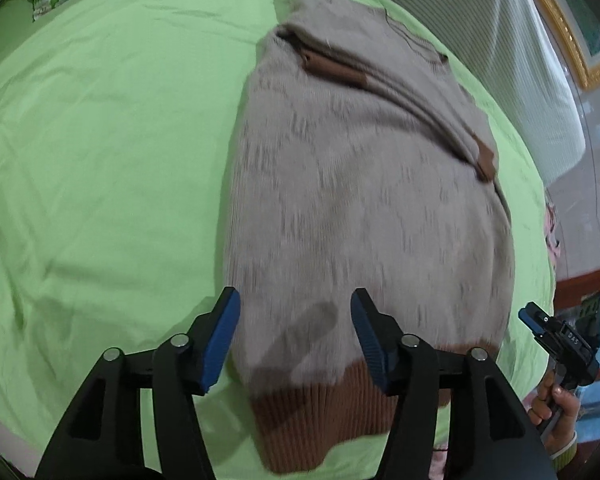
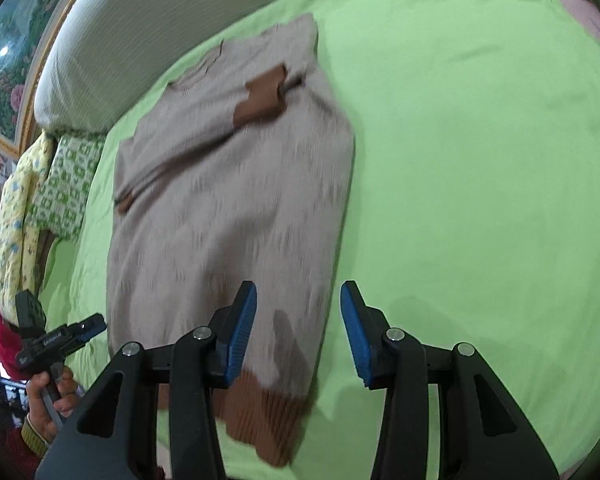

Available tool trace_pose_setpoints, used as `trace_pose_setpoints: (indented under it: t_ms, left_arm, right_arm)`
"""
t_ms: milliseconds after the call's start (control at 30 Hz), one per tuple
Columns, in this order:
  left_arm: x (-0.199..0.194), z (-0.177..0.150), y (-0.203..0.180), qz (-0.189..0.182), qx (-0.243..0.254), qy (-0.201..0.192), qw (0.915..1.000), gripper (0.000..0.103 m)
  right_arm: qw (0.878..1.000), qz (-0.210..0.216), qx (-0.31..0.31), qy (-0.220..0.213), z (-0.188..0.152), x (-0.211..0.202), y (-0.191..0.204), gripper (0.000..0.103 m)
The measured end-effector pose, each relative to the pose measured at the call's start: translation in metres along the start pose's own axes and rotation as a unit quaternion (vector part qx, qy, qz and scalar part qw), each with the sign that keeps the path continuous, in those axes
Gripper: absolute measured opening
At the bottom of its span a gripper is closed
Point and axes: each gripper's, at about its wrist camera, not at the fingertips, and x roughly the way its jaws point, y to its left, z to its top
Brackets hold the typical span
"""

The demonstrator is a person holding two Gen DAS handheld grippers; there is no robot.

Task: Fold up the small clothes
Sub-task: 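Open both grippers and move them to the brown hem, then grasp the brown hem with the left and right grippers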

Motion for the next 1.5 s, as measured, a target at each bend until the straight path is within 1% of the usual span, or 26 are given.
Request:
trace_pose_setpoints:
  t_ms: [100, 167, 233, 300, 467, 567, 600, 633, 667, 700, 733, 833, 933, 1033, 1067, 1100, 1167, 1233, 1267, 1300, 1333, 1367, 1400, 1433, 1467, 1500]
  left_arm:
    - [-0.002, -0.016, 0.004, 0.002, 0.005, 0.013, 0.9999, 0.064]
    - [0.000, -0.028, 0.009, -0.001, 0.002, 0.026, 0.9996, 0.064]
    - [0.002, -0.038, 0.014, -0.006, -0.004, 0.038, 0.9992, 0.064]
    - [0.006, -0.046, 0.017, -0.017, -0.009, 0.050, 0.9986, 0.064]
    - [0.012, -0.059, 0.013, -0.032, -0.013, 0.058, 0.9977, 0.064]
    - [0.016, -0.060, 0.007, -0.023, 0.002, 0.063, 0.9977, 0.064]
    - [0.017, -0.060, 0.004, -0.018, 0.009, 0.064, 0.9978, 0.063]
    - [0.018, -0.061, 0.001, -0.012, 0.018, 0.062, 0.9978, 0.058]
    - [0.018, -0.061, -0.003, -0.009, 0.029, 0.062, 0.9976, 0.034]
    - [0.020, -0.062, -0.005, -0.017, 0.034, 0.067, 0.9971, 0.008]
    - [0.021, -0.063, -0.005, -0.033, 0.030, 0.074, 0.9963, 0.009]
    - [0.010, -0.067, -0.009, -0.036, 0.046, 0.052, 0.9969, 0.008]
    - [-0.011, -0.067, -0.010, -0.060, 0.047, 0.029, 0.9967, 0.007]
    - [-0.027, -0.065, -0.008, -0.089, 0.045, 0.016, 0.9949, 0.007]
    - [-0.027, -0.065, -0.008, -0.093, 0.046, 0.019, 0.9944, 0.007]
    - [-0.022, -0.065, -0.008, -0.094, 0.053, 0.028, 0.9937, 0.008]
    - [-0.009, -0.068, -0.003, -0.069, 0.062, 0.046, 0.9947, 0.008]
    - [0.006, -0.071, 0.004, -0.055, 0.050, 0.075, 0.9944, 0.010]
    - [0.009, -0.071, 0.007, -0.053, 0.043, 0.082, 0.9943, 0.014]
    - [0.009, -0.072, 0.009, -0.052, 0.039, 0.083, 0.9944, 0.022]
    - [0.005, -0.072, 0.010, -0.059, 0.034, 0.082, 0.9943, 0.026]
    - [0.001, -0.072, 0.010, -0.063, 0.031, 0.080, 0.9944, 0.042]
    - [-0.003, -0.071, 0.012, -0.062, 0.027, 0.076, 0.9948, 0.061]
    - [-0.007, -0.068, 0.013, -0.054, 0.023, 0.070, 0.9958, 0.066]
    - [-0.010, -0.066, 0.016, -0.051, 0.018, 0.066, 0.9964, 0.066]
    - [-0.011, -0.066, 0.019, -0.055, 0.014, 0.065, 0.9962, 0.066]
  right_arm:
    - [1.000, 0.012, 0.002, 0.018, -0.018, 0.005, 0.000, 0.045]
    - [1.000, 0.016, -0.003, 0.026, -0.029, 0.009, 0.002, 0.045]
    - [0.998, 0.043, 0.013, 0.039, -0.039, 0.015, -0.001, 0.045]
    - [0.997, 0.055, 0.026, 0.047, -0.046, 0.019, -0.004, 0.045]
    - [0.996, 0.066, 0.032, 0.047, -0.056, 0.027, -0.002, 0.045]
    - [0.997, 0.059, 0.022, 0.046, -0.056, 0.029, 0.003, 0.045]
    - [0.998, 0.049, 0.020, 0.045, -0.055, 0.029, 0.003, 0.034]
    - [0.998, 0.041, 0.018, 0.046, -0.054, 0.029, 0.003, 0.023]
    - [0.998, 0.039, 0.019, 0.048, -0.054, 0.029, 0.000, 0.014]
    - [0.998, 0.047, 0.024, 0.045, -0.055, 0.026, -0.003, 0.014]
    - [0.998, 0.051, 0.023, 0.038, -0.054, 0.019, -0.004, 0.013]
    - [0.999, 0.051, 0.014, 0.005, -0.051, -0.012, -0.009, 0.010]
    - [0.998, 0.049, 0.023, -0.039, -0.043, -0.056, -0.025, 0.008]
    - [0.998, 0.035, 0.019, -0.059, -0.039, -0.081, -0.035, 0.005]
    - [0.998, 0.027, 0.017, -0.054, -0.039, -0.082, -0.039, 0.005]
    - [0.998, 0.028, 0.022, -0.043, -0.040, -0.077, -0.043, 0.005]
    - [0.999, 0.029, 0.030, -0.019, -0.043, -0.063, -0.047, 0.005]
    - [0.999, 0.028, 0.024, 0.008, -0.046, -0.046, -0.041, 0.007]
    - [0.999, 0.025, 0.031, 0.012, -0.049, -0.042, -0.040, 0.008]
    - [0.999, 0.028, 0.041, 0.014, -0.051, -0.038, -0.040, 0.009]
    - [0.998, 0.029, 0.045, 0.015, -0.051, -0.038, -0.040, 0.011]
    - [0.998, 0.026, 0.050, 0.012, -0.051, -0.037, -0.042, 0.020]
    - [0.998, 0.025, 0.057, 0.009, -0.052, -0.038, -0.045, 0.037]
    - [0.997, 0.027, 0.068, 0.003, -0.051, -0.039, -0.048, 0.046]
    - [0.996, 0.029, 0.079, -0.003, -0.051, -0.041, -0.051, 0.054]
    - [0.996, 0.026, 0.086, -0.009, -0.050, -0.042, -0.054, 0.054]
